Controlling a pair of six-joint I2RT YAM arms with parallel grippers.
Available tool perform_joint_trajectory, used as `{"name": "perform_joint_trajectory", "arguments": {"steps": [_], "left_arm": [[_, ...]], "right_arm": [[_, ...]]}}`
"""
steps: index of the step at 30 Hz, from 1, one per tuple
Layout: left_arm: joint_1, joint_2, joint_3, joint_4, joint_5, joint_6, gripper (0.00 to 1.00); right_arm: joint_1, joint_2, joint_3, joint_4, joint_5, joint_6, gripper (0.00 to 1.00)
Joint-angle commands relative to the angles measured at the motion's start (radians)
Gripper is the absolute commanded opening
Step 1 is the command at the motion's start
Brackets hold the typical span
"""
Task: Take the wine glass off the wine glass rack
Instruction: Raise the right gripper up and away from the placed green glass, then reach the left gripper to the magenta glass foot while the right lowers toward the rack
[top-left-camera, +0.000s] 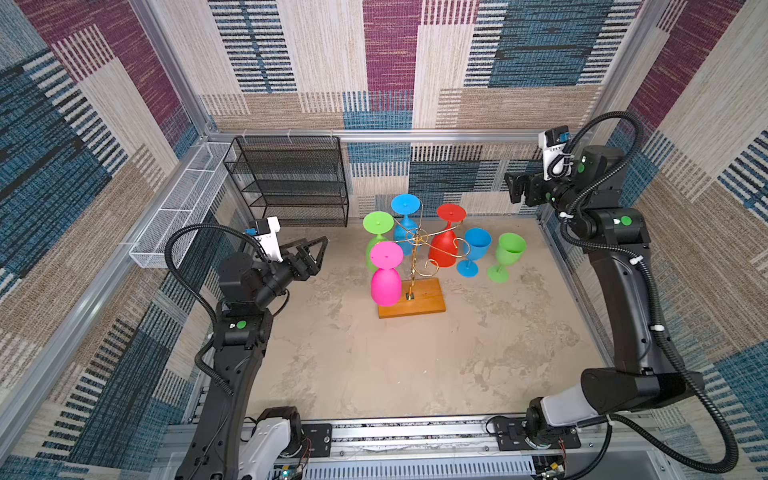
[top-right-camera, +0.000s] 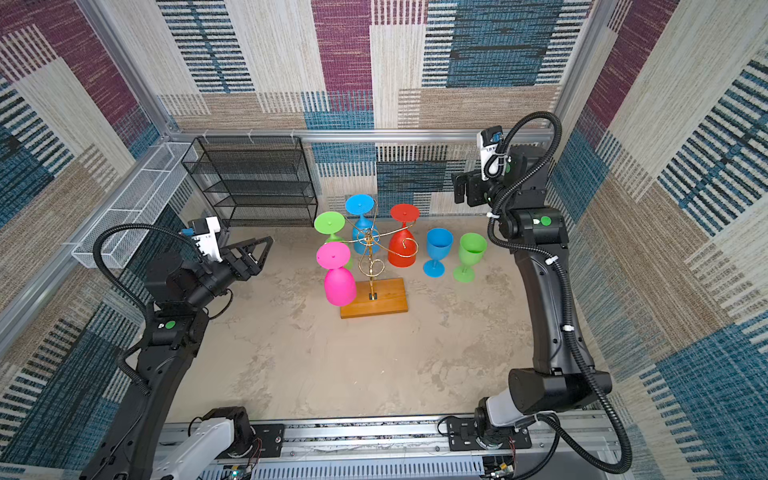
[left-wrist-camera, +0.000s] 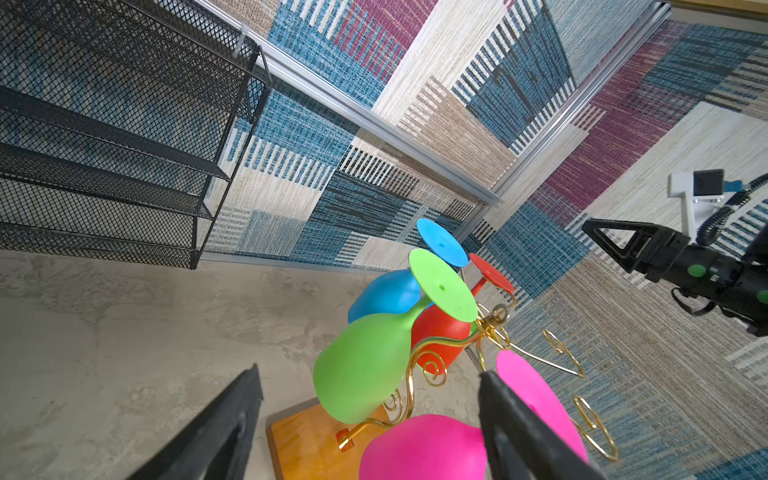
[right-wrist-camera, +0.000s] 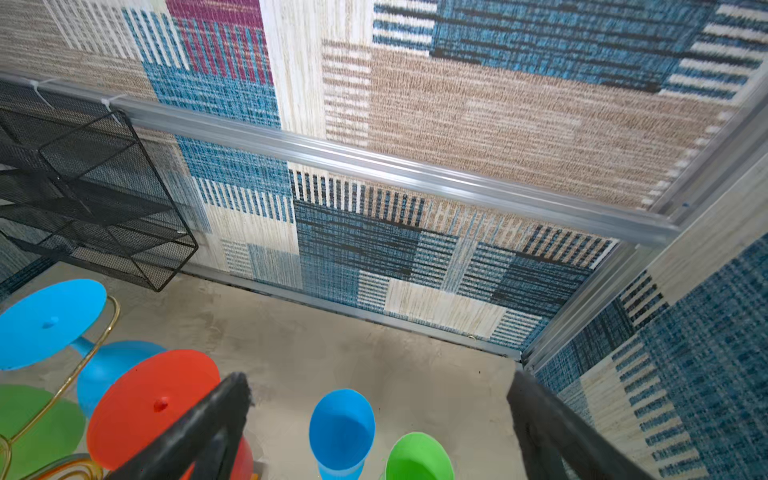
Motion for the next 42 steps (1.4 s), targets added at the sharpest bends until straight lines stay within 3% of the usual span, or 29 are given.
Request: {"name": "perform_joint_trajectory", "arguments": {"steps": [1, 6, 13, 19, 26, 33, 36, 42], "left_arm": [[0.001, -0.019, 0.018, -0.006, 0.012, -0.006, 0.84], [0.0, -0.044, 0.027, -0.027, 0.019, -0.009, 0.84], [0.0, -0.042, 0.036, -0.019, 0.039, -0.049, 0.84], [0.0, -0.009, 0.03, 0.019, 0.118, -0.13, 0.83], [-0.003, -0.009, 0.023, 0.019, 0.155, -0.141, 0.82], [-0.005, 0.049, 0.104, -0.093, 0.328, -0.224, 0.78], [-0.031, 0.082, 0.121, -0.093, 0.383, -0.274, 0.75], [-0.162, 0.124, 0.152, -0.164, 0.344, -0.262, 0.72]], "right_arm": [[0.0, 0.019, 0.024, -0.01, 0.019, -0.002, 0.99], [-0.014, 0.019, 0.013, 0.0, 0.034, -0.014, 0.99], [-0.116, -0.035, -0.01, 0.026, -0.118, 0.02, 0.99], [-0.145, -0.048, -0.016, 0.029, -0.16, 0.015, 0.99], [-0.158, -0.07, -0.046, 0.061, -0.179, 0.022, 0.99], [-0.155, -0.125, -0.128, 0.127, -0.272, 0.102, 0.99], [-0.123, -0.19, -0.2, 0.159, -0.223, 0.118, 0.99], [0.015, -0.311, -0.387, 0.186, -0.002, 0.142, 0.99]]}}
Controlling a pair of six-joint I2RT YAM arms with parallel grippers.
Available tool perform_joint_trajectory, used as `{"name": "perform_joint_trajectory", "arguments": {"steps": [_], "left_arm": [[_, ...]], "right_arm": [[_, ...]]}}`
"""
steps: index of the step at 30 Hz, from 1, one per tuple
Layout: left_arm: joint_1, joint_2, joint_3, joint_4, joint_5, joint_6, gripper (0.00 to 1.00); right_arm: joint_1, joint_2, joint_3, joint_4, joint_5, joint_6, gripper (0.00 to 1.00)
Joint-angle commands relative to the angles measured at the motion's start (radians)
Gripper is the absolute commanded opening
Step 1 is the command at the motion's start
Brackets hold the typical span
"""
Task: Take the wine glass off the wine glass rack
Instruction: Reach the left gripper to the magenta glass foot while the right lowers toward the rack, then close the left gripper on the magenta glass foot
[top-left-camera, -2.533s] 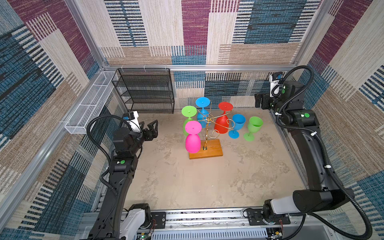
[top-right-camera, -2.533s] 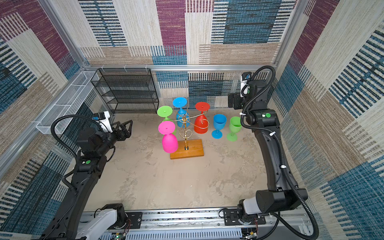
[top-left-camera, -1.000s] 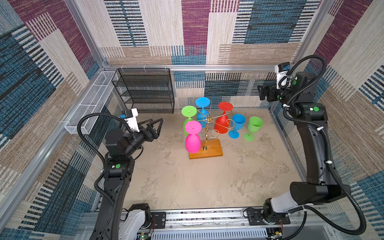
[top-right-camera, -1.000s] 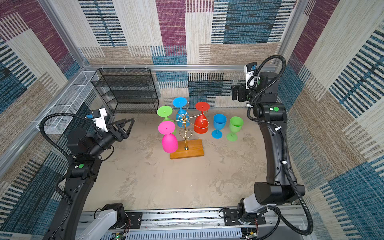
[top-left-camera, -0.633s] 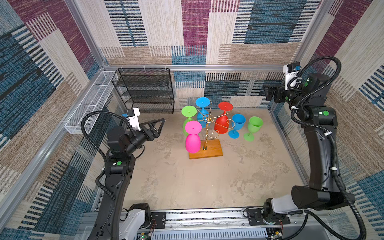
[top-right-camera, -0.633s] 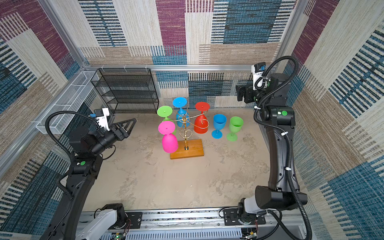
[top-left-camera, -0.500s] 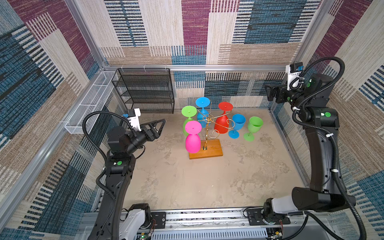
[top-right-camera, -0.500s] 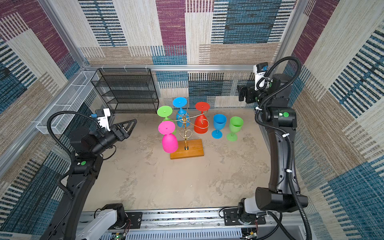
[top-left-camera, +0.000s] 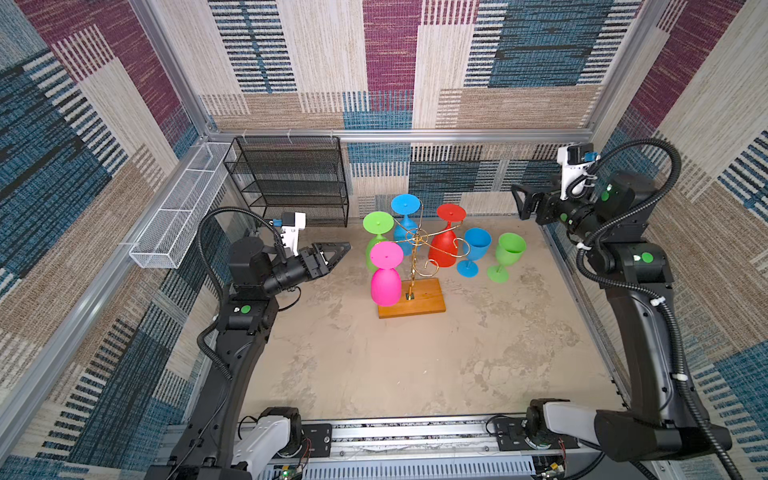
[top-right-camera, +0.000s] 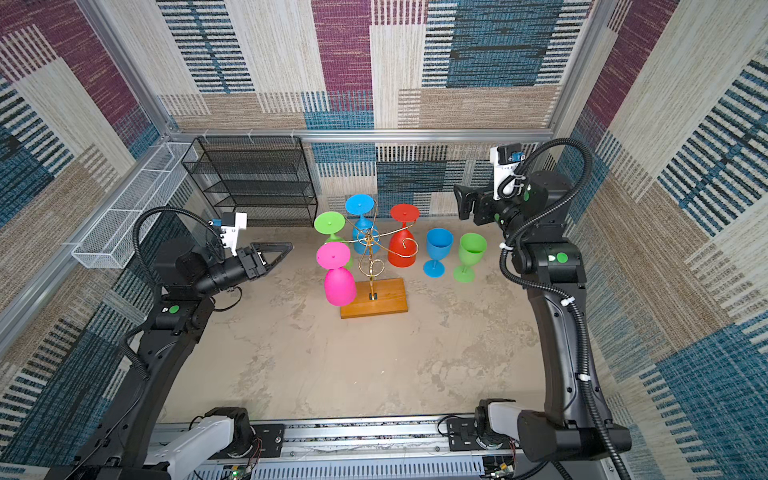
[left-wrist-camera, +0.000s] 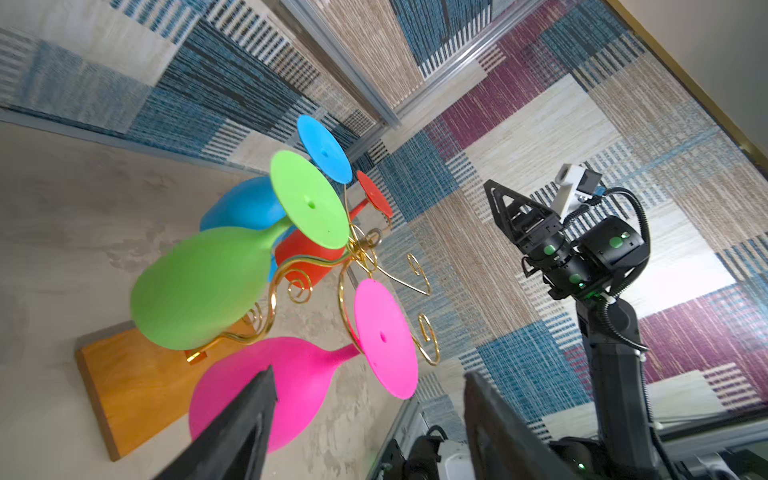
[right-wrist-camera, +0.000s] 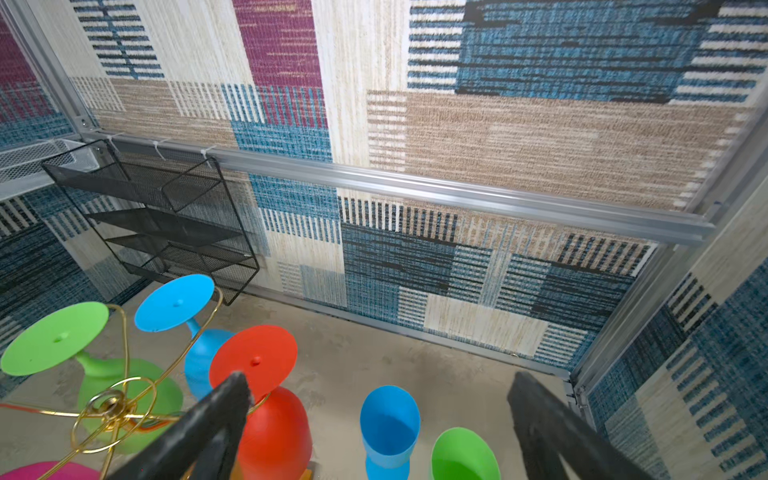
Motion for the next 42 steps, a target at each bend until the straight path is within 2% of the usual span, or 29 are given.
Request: {"name": "perform_joint_trajectory", "arguments": {"steps": [1, 7, 12, 27, 42], "left_arm": [[-0.063, 0.018, 0.024, -0.066, -0.004, 0.003, 0.72], [-0.146, 0.052, 0.061, -0.167, -0.113, 0.079, 0.71], [-0.19, 0.091, 0.084, -0.167, -0.126, 0.087, 0.67], [-0.218, 0.106, 0.102, -0.167, -0.123, 0.071, 0.42], [-0.22, 0.103, 0.104, -0.161, -0.12, 0.054, 0.25]], "right_arm": [[0.036, -0.059, -0.099, 0.06, 0.147, 0.049, 0.99], [0.098, -0.184, -0.309, 0.086, 0.273, 0.105, 0.99], [0.124, -0.216, -0.394, 0.09, 0.287, 0.135, 0.99], [0.14, -0.223, -0.473, 0.128, 0.244, 0.173, 0.99], [0.141, -0.237, -0.498, 0.145, 0.213, 0.193, 0.99]]}}
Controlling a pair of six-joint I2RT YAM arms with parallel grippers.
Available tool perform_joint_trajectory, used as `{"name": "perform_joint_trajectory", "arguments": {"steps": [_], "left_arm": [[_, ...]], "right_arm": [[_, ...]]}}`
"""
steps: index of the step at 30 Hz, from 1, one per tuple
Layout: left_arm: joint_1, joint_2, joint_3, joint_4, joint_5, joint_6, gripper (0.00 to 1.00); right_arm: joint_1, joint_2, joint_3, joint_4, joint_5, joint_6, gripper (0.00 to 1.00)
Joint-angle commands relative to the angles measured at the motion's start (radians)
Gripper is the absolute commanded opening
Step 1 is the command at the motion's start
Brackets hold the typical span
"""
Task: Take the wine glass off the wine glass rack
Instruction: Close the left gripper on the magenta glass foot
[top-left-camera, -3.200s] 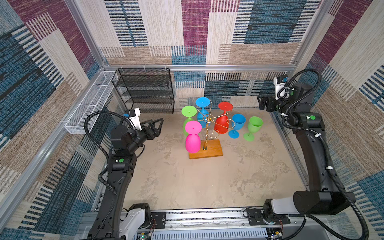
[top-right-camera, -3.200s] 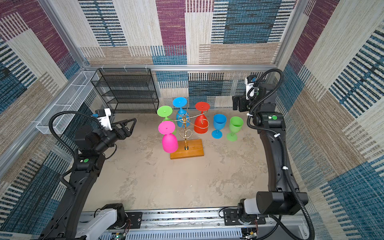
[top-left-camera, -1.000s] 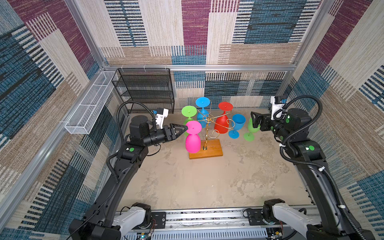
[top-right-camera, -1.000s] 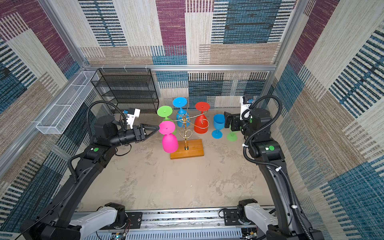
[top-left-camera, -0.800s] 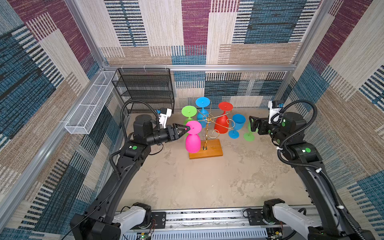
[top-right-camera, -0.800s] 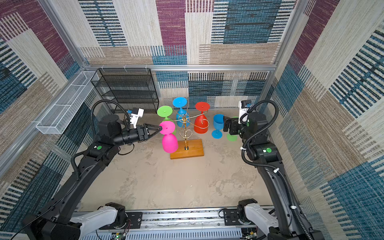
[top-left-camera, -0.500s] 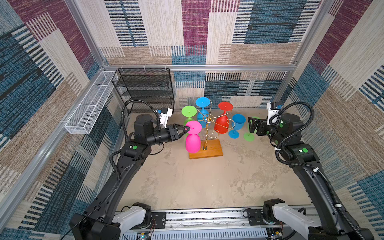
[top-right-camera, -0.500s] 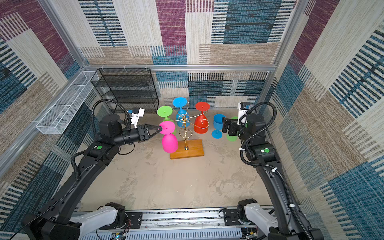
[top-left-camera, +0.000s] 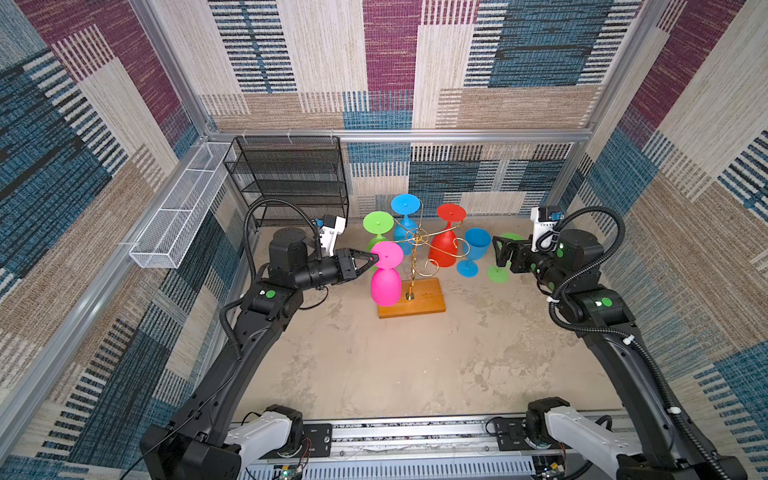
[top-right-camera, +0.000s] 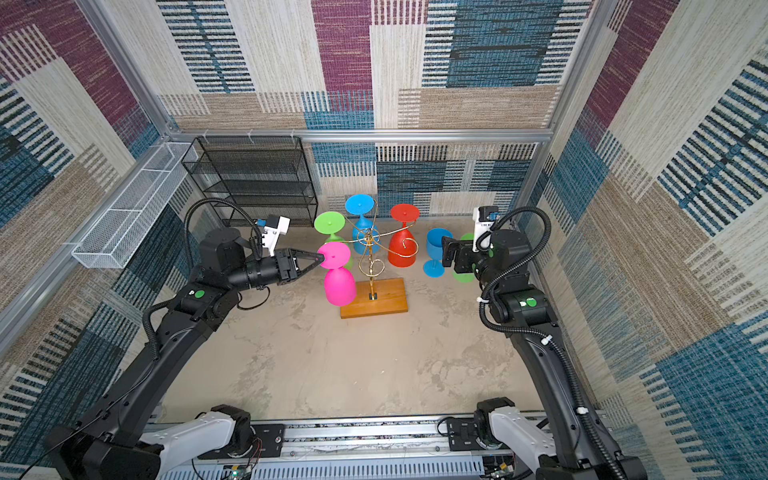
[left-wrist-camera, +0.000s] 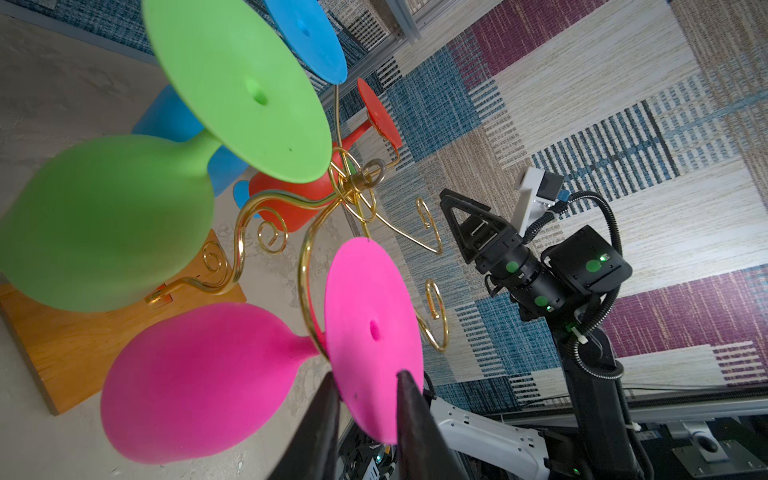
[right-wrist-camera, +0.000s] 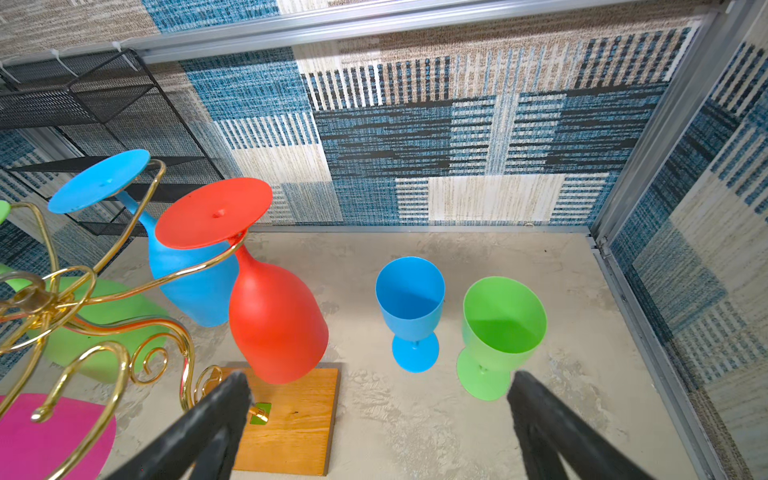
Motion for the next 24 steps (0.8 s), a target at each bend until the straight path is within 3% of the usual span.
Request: {"name": "perform_joint_trajectory", "arguments": {"steps": [1, 24], "left_arm": [[-0.002, -0.005, 0.008, 0.02, 0.011, -0.013, 0.23], [-0.002, -0.033, -0.017, 0.089, 0.04, -0.097, 0.05]], "right_arm": [[0.0, -0.006, -0.004, 0.04, -0.012, 0.013, 0.99], [0.001, -0.013, -0.015, 0.054, -0.044, 0.027, 0.99]]}}
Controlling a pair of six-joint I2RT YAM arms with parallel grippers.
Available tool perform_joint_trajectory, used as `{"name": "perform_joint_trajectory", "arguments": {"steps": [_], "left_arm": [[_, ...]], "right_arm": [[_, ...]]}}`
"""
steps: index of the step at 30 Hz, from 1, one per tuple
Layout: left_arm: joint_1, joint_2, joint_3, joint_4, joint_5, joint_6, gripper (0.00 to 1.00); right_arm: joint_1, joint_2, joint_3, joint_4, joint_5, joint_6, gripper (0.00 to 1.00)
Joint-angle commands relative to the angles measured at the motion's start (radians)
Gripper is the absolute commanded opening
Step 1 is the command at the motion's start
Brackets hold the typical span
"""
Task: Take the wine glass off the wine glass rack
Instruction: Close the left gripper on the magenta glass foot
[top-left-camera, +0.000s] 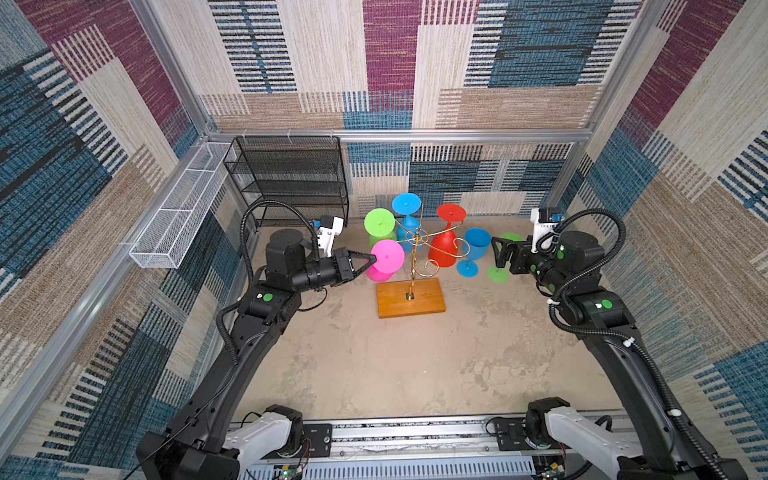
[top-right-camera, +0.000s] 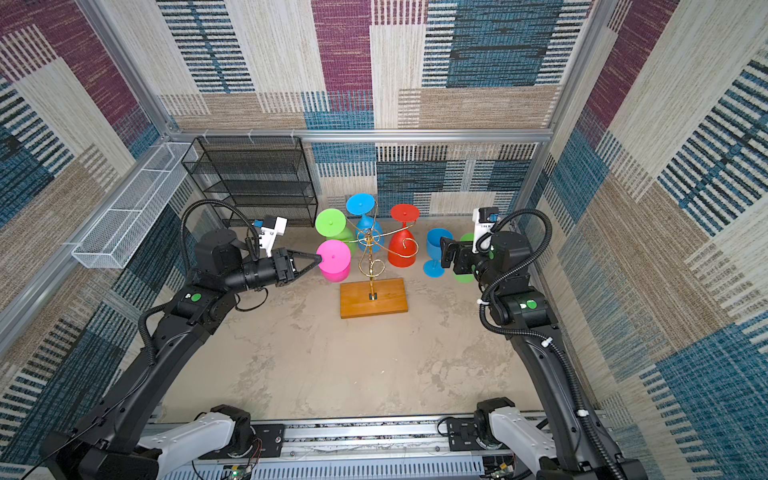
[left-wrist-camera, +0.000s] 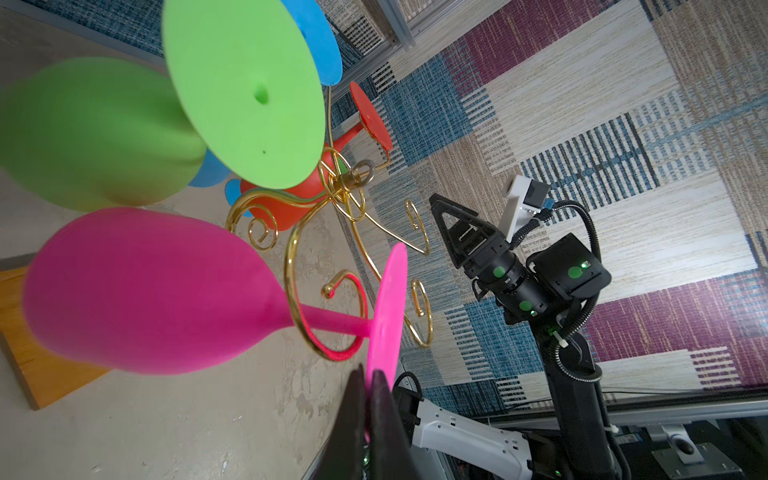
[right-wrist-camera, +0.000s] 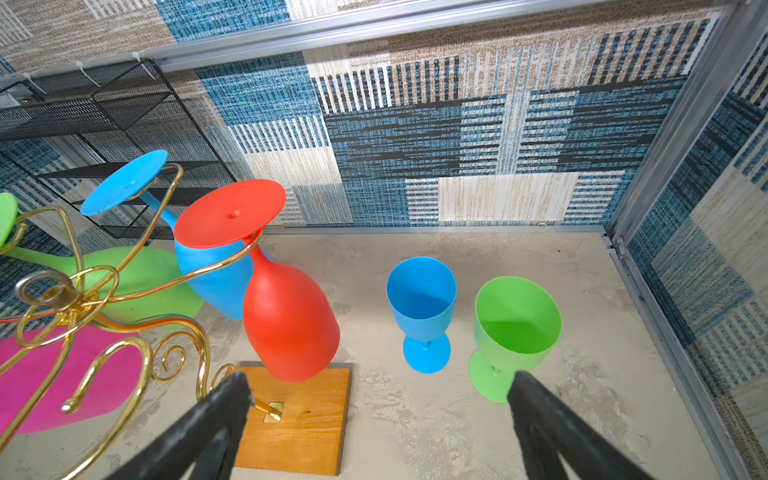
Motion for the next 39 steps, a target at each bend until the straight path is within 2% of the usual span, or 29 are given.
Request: {"name": "perform_joint_trajectory", "arguments": {"steps": [1, 6, 20, 39], "left_arm": [[0.0, -0.006, -0.009, 0.084, 0.04, -0.05, 0.04], [0.0, -0.007, -0.016, 0.129, 0.068, -0.097, 0.0], [0.0, -0.003, -0.026, 0.184, 0.106, -0.157, 0.0], [-0.002, 0.05, 0.011, 0.185, 0.106, -0.143, 0.0]], "right_arm": [[0.001, -0.002, 0.0, 0.042, -0.011, 0.005, 0.99], [0.001, 0.001, -0.001, 0.042, -0.021, 0.008, 0.99], [0.002, -0.001, 0.004, 0.049, -0.04, 0.013, 0.99], [0.002, 0.013, 0.008, 0.058, -0.057, 0.02, 0.99]]}}
